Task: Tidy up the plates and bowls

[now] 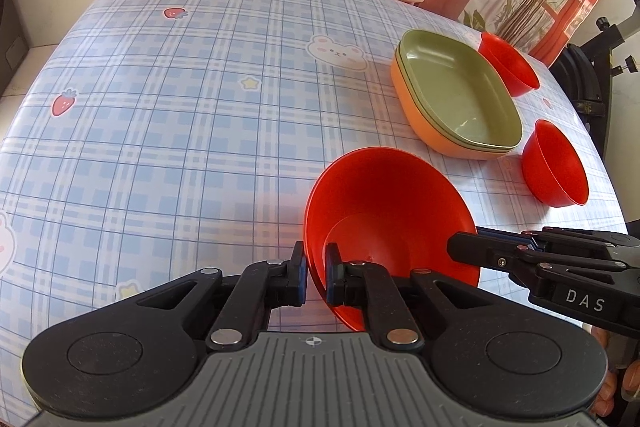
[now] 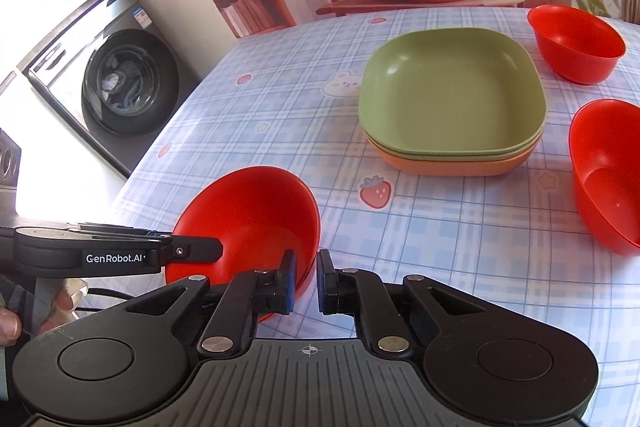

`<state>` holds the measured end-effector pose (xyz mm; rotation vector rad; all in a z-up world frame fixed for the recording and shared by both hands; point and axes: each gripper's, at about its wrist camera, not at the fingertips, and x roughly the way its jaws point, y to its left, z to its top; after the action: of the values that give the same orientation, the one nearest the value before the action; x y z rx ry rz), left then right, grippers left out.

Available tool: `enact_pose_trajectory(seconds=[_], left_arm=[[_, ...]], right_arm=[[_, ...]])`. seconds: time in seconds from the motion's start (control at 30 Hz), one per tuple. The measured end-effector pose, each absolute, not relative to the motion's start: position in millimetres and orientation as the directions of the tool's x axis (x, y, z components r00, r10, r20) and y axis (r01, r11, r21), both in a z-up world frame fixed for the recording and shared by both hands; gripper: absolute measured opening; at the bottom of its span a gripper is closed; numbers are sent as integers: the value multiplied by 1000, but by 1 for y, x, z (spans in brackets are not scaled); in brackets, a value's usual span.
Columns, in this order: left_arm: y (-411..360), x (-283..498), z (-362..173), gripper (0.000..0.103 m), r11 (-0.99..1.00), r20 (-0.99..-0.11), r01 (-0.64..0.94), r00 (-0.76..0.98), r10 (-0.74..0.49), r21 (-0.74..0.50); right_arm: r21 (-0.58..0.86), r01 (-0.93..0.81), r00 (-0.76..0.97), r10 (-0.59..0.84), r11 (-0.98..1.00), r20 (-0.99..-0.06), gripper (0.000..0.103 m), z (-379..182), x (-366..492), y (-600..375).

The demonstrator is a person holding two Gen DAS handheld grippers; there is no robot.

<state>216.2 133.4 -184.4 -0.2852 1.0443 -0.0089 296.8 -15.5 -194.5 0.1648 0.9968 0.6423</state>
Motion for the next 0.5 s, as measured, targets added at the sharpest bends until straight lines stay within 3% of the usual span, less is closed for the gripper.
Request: enact_pose_trajectory(seconds=[0.5], left_arm=[[112,238,-165,11,972,-830,-54,533,-165,-229]], right_arm=[[422,-356,490,551,834,-675,7,-180,301,-44]])
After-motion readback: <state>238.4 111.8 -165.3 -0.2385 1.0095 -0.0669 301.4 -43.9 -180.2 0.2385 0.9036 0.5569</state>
